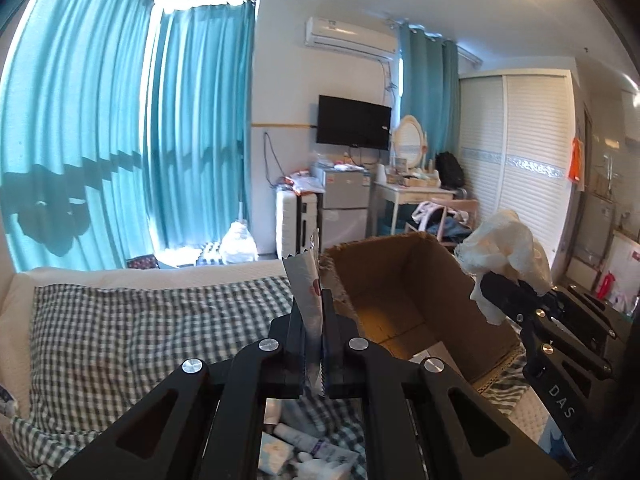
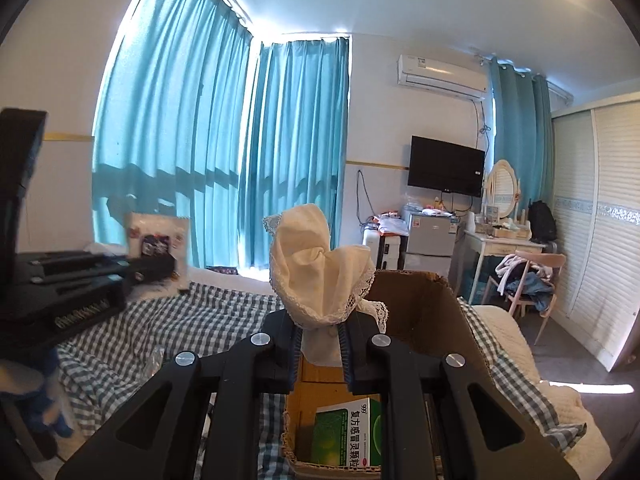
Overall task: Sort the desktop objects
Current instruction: 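Carry the sachet and lace cloth over the cardboard box with both grippers, then open both grippers to drop the sachet and lace cloth into the box, then move both grippers back toward the foil pack and white bottle on the bed, then grasp the foil blister pack with the left gripper while the right gripper grasps the white bottle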
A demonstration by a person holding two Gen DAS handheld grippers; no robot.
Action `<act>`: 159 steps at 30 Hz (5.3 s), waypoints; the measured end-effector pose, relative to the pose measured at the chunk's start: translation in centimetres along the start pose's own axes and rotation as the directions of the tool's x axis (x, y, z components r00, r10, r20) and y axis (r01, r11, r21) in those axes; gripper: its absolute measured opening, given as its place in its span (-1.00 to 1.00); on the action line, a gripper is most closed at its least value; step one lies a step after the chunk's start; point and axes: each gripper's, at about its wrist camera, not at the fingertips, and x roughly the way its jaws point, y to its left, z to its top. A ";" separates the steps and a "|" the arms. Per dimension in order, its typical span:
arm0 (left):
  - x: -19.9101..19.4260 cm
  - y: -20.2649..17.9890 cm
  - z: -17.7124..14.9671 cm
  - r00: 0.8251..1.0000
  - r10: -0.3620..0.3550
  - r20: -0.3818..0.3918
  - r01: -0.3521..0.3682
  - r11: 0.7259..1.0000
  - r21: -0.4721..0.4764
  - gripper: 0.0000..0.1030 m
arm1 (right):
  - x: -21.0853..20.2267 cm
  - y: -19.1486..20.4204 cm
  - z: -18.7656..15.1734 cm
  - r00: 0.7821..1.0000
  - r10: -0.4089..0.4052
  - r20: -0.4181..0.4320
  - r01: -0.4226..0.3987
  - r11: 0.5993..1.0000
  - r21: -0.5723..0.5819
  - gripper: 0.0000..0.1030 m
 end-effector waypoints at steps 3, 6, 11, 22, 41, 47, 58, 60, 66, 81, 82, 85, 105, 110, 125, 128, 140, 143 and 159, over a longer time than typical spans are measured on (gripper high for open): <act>1.6 -1.4 0.3 0.999 -0.039 -0.020 0.039 0.999 0.019 -0.91 | 0.6 -1.0 -0.4 1.000 -0.019 -0.019 0.019 1.000 0.009 -0.71; 3.3 -2.9 0.8 0.997 -0.069 -0.035 0.070 0.997 0.043 -0.91 | 1.5 -2.1 -1.0 0.998 -0.034 -0.052 0.036 0.999 0.028 -0.71; 6.6 -4.8 1.2 0.992 -0.113 -0.064 0.117 0.991 0.070 -0.91 | 2.7 -4.1 -1.9 0.992 -0.084 -0.090 0.088 0.995 0.044 -0.71; 12.8 -7.0 0.2 0.972 -0.183 -0.146 0.195 0.978 0.071 -0.91 | 5.8 -8.5 -4.6 0.971 -0.146 -0.191 0.169 0.980 0.108 -0.71; 14.3 -6.3 0.0 0.981 -0.135 -0.138 0.139 0.990 0.017 0.89 | 7.4 -8.8 -5.6 0.959 -0.159 -0.232 0.187 0.977 0.105 -0.20; 11.7 -4.5 1.1 0.992 -0.095 -0.078 0.093 0.995 -0.025 1.00 | 6.6 -8.5 -4.8 0.962 -0.179 -0.207 0.200 0.976 0.086 0.21; 5.3 -2.5 1.9 0.993 0.023 0.120 -0.030 0.998 0.061 1.00 | 4.0 -7.3 -2.3 0.971 -0.200 -0.128 0.209 0.976 0.064 0.65; 4.8 -1.9 2.0 0.993 0.037 0.115 -0.045 0.997 0.068 1.00 | 3.5 -6.9 -1.7 0.975 -0.192 -0.108 0.200 0.978 0.062 0.68; 3.1 0.2 1.7 0.994 0.067 0.086 -0.074 0.995 0.072 1.00 | 1.9 -5.9 0.0 0.987 -0.150 -0.054 0.154 0.984 0.087 0.82; -3.5 7.9 1.6 0.981 0.179 0.073 -0.174 0.982 -0.073 1.00 | -0.3 -1.4 1.7 0.998 -0.051 0.034 0.050 0.999 0.020 0.99; -4.1 8.2 1.6 0.977 0.198 0.085 -0.192 0.979 -0.075 1.00 | -0.4 -1.0 1.7 0.998 -0.043 0.036 0.042 0.999 0.017 0.99; -5.3 8.7 1.7 0.951 0.293 0.096 -0.290 0.956 -0.049 1.00 | -0.6 0.2 1.9 0.999 -0.007 0.048 0.006 1.000 0.018 0.99; -6.1 14.7 -1.1 0.924 0.381 0.042 -0.378 0.924 -0.055 1.00 | 0.0 8.5 0.3 0.953 0.246 0.177 -0.247 0.969 -0.016 0.99; -5.4 16.1 -1.6 0.914 0.403 0.043 -0.401 0.915 -0.046 1.00 | 1.6 10.5 -0.8 0.944 0.293 0.154 -0.289 0.956 -0.046 0.99; 1.9 20.2 -4.8 0.928 0.353 -0.123 -0.365 0.925 -0.100 1.00 | 8.7 13.7 -5.4 0.955 0.294 -0.037 -0.296 0.939 -0.174 0.99; 3.6 20.7 -5.9 0.919 0.349 -0.183 -0.369 0.925 -0.091 1.00 | 10.5 14.4 -6.8 0.959 0.255 -0.122 -0.277 0.935 -0.221 0.99; 9.2 22.4 -10.5 0.897 0.304 -0.321 -0.349 0.932 -0.093 1.00 | 14.0 14.8 -10.1 0.945 0.252 -0.210 -0.299 0.925 -0.235 0.99; 10.7 22.6 -11.8 0.892 0.281 -0.354 -0.332 0.939 -0.092 1.00 | 15.5 14.2 -10.9 0.929 0.263 -0.261 -0.318 0.926 -0.201 0.99; 16.7 23.3 -16.5 0.833 0.139 -0.536 -0.237 0.964 -0.119 0.95 | 20.4 14.0 -13.9 0.842 0.306 -0.444 -0.396 0.910 -0.124 0.75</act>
